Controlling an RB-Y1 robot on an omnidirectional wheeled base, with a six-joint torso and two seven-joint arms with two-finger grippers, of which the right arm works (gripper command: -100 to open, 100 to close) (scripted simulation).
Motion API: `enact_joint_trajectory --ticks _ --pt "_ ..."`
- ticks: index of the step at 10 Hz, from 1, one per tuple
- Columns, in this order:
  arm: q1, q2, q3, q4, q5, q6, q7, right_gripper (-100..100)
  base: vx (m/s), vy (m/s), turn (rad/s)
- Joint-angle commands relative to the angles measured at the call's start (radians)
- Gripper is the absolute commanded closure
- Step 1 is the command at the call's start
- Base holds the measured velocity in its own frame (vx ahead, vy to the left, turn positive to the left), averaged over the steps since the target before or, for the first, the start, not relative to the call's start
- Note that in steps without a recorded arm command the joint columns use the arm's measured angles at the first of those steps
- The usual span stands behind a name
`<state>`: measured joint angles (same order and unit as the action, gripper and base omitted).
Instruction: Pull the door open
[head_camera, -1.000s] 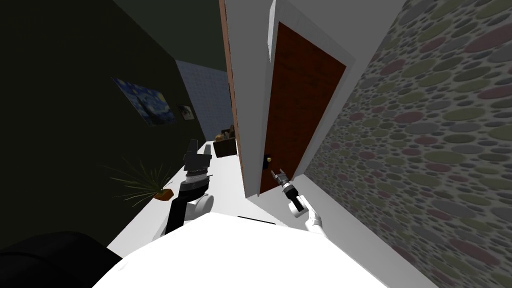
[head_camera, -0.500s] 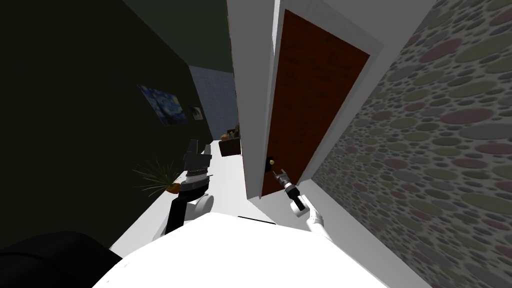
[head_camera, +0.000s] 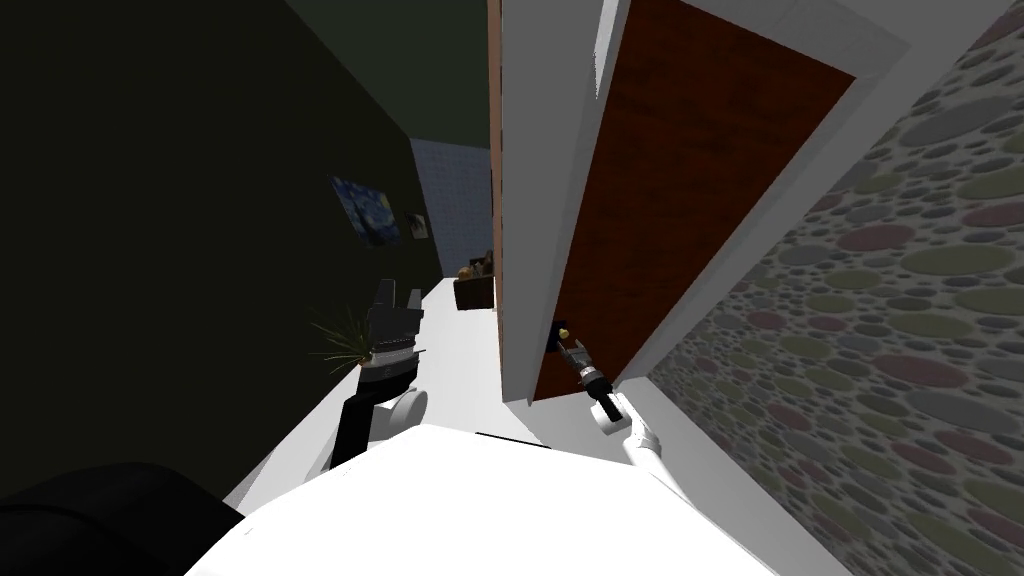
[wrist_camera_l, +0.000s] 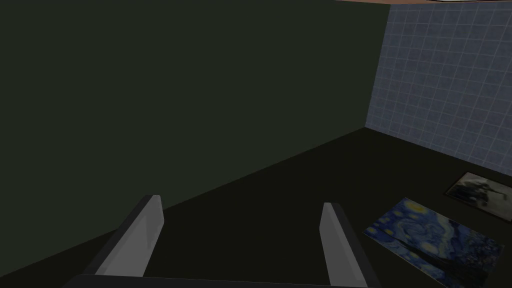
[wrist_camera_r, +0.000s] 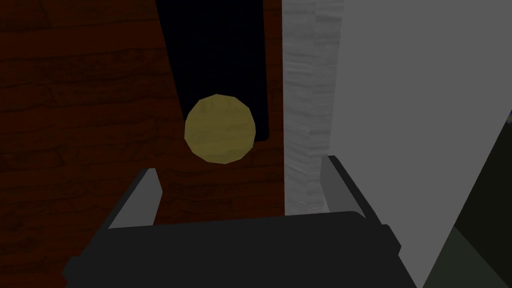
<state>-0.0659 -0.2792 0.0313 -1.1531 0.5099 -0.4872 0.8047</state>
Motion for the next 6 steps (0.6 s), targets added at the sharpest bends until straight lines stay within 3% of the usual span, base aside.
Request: enact_joint_trajectory --ticks 1,5,6 --pt "0.000 -0.007 -0.032 0.012 -0.010 -0.002 0.005 -100 0.073 0.035 0.226" --pt "-0.003 -0.022 -0.109 0.051 -0.034 -0.012 0.017 -100 0.073 0.028 0.205" --pt "0.002 -0.024 -0.092 0.032 -0.029 -0.003 0.008 -100 0.042 0.006 0.053"
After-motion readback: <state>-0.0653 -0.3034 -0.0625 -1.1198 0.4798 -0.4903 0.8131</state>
